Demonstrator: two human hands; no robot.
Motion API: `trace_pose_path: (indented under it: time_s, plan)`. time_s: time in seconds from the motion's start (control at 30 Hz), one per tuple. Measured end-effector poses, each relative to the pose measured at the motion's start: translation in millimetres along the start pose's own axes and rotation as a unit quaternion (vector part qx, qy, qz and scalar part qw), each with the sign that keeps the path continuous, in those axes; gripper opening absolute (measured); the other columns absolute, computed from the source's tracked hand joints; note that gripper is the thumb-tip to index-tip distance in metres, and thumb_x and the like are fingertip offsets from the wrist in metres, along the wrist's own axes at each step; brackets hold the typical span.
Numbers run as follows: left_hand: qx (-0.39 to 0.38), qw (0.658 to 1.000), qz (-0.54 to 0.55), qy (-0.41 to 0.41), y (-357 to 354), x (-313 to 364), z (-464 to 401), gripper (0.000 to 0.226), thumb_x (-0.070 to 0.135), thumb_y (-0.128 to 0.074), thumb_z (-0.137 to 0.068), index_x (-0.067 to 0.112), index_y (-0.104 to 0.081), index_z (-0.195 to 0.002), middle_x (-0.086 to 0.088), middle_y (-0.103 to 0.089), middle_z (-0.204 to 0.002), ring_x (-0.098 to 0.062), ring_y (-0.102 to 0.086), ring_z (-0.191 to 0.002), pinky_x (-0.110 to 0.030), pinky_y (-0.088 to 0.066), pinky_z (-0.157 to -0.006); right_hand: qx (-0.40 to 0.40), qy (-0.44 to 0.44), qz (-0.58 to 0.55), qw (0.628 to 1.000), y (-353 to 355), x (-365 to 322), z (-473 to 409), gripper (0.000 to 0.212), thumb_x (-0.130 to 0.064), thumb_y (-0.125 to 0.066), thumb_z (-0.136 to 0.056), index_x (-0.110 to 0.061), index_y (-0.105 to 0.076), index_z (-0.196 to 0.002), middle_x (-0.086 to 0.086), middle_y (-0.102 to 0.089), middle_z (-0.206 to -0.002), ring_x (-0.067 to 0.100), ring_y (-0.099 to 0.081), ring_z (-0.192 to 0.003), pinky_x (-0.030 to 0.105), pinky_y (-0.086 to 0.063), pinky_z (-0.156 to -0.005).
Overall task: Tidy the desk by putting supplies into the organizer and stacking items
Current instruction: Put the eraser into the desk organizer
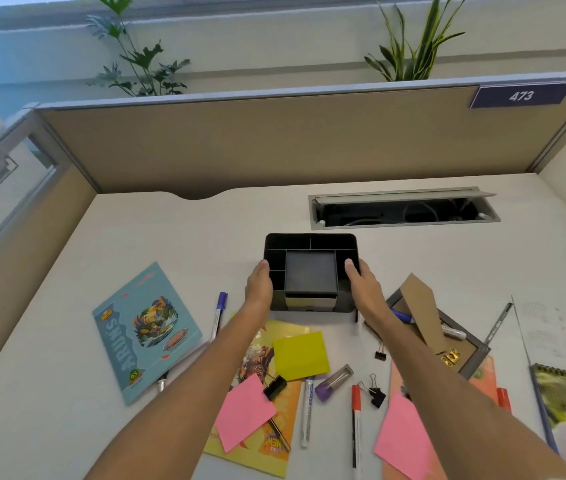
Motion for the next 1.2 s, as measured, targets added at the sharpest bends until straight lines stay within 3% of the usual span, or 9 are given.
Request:
trace_pose_path:
  time_s: [0.13,0.37,0.5,0.63,0.8,0.87,1.0,1.1,1.2]
  plan:
    - [-0.002,1.000,0.022,0.006,-7,7,-5,0.054,0.045,-0.026,-0.102,0.019,-0.024,-0.149,-0.005,-0.026,-0.156,-0.026,-0.025,-0.143,-0.040,-0.020,-0.117,0.000,0.010,0.000,1.000,6,-11,-14,0.056,-0.047,-0.031,-0.101,-0.017,-0.030,-0.148,0.005,-0.038,-0.151,0.025,-0.035,-0.138,0.040,-0.029,-0.112]
    - [-0.011,0.999,0.036,0.000,-14,11,-9,0.055,0.045,-0.026,-0.102,0.020,-0.022,-0.150,-0.002,-0.025,-0.156,-0.023,-0.023,-0.143,-0.037,-0.020,-0.117,-0.007,0.027,0.001,1.000,8,-19,-28,0.050,-0.043,-0.030,-0.102,-0.015,-0.038,-0.143,0.005,-0.047,-0.143,0.018,-0.043,-0.127,0.029,-0.031,-0.098]
    - [-0.008,0.999,0.031,-0.011,-11,8,-6,0.054,0.044,-0.026,-0.102,0.020,-0.022,-0.150,-0.001,-0.025,-0.157,-0.021,-0.023,-0.143,-0.036,-0.019,-0.117,-0.003,0.035,0.002,0.999,8,-16,-29,0.051,-0.046,-0.031,-0.101,-0.017,-0.038,-0.143,0.003,-0.046,-0.144,0.022,-0.041,-0.133,0.033,-0.033,-0.105]
    - [0.020,0.999,0.014,-0.047,-1,7,7,0.050,0.040,-0.026,-0.102,0.020,-0.028,-0.148,0.000,-0.030,-0.154,-0.021,-0.027,-0.141,-0.035,-0.022,-0.114,0.018,0.019,0.028,0.999,12,-11,-25,0.064,-0.051,-0.029,-0.100,-0.016,-0.017,-0.152,0.005,-0.025,-0.158,0.024,-0.027,-0.143,0.042,-0.025,-0.116]
    - [0.047,0.991,-0.038,-0.122,19,-2,42,0.045,0.036,-0.030,-0.103,0.017,-0.036,-0.144,-0.002,-0.042,-0.144,-0.011,-0.037,-0.127,-0.027,-0.029,-0.098,0.075,0.036,0.009,0.996,26,0,-2,0.063,-0.047,-0.034,-0.100,-0.018,-0.014,-0.152,0.006,-0.021,-0.159,0.025,-0.027,-0.143,0.046,-0.027,-0.116]
    - [0.048,0.988,-0.055,-0.136,25,-13,54,0.045,0.034,-0.032,-0.103,0.018,-0.035,-0.145,0.000,-0.042,-0.145,-0.009,-0.036,-0.127,-0.024,-0.028,-0.098,0.093,0.047,0.001,0.995,31,4,12,0.063,-0.045,-0.037,-0.100,-0.018,-0.014,-0.151,0.007,-0.024,-0.157,0.025,-0.030,-0.142,0.047,-0.030,-0.115]
    - [0.049,0.988,-0.070,-0.126,37,-40,73,0.048,0.039,-0.036,-0.101,0.022,-0.034,-0.146,0.000,-0.037,-0.151,-0.019,-0.033,-0.138,-0.038,-0.028,-0.113,0.099,0.063,-0.001,0.993,31,13,48,0.064,-0.041,-0.044,-0.099,-0.019,-0.014,-0.151,0.006,-0.025,-0.156,0.023,-0.030,-0.141,0.047,-0.032,-0.114]
    - [0.045,0.988,-0.089,-0.115,40,-55,87,0.047,0.042,-0.037,-0.099,0.028,-0.036,-0.144,-0.001,-0.039,-0.149,-0.019,-0.036,-0.136,-0.047,-0.027,-0.114,0.093,0.099,0.046,0.990,25,21,75,0.061,-0.035,-0.050,-0.097,-0.017,-0.022,-0.148,0.005,-0.030,-0.152,0.021,-0.035,-0.136,0.044,-0.036,-0.110]
    - [0.039,0.989,-0.084,-0.118,38,-58,99,0.044,0.036,-0.037,-0.101,0.026,-0.036,-0.144,0.001,-0.037,-0.150,-0.007,-0.040,-0.124,-0.028,-0.029,-0.106,0.080,0.174,0.115,0.975,18,25,96,0.053,-0.032,-0.055,-0.095,-0.017,-0.033,-0.141,0.005,-0.036,-0.145,0.020,-0.040,-0.129,0.044,-0.040,-0.106]
Point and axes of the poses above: each hand's wrist, its own z-axis away from the middle knuckle, its own y-axis out of the back of the hand, x = y × z, the point moved 10 cm from there along -z, towards the middle knuckle
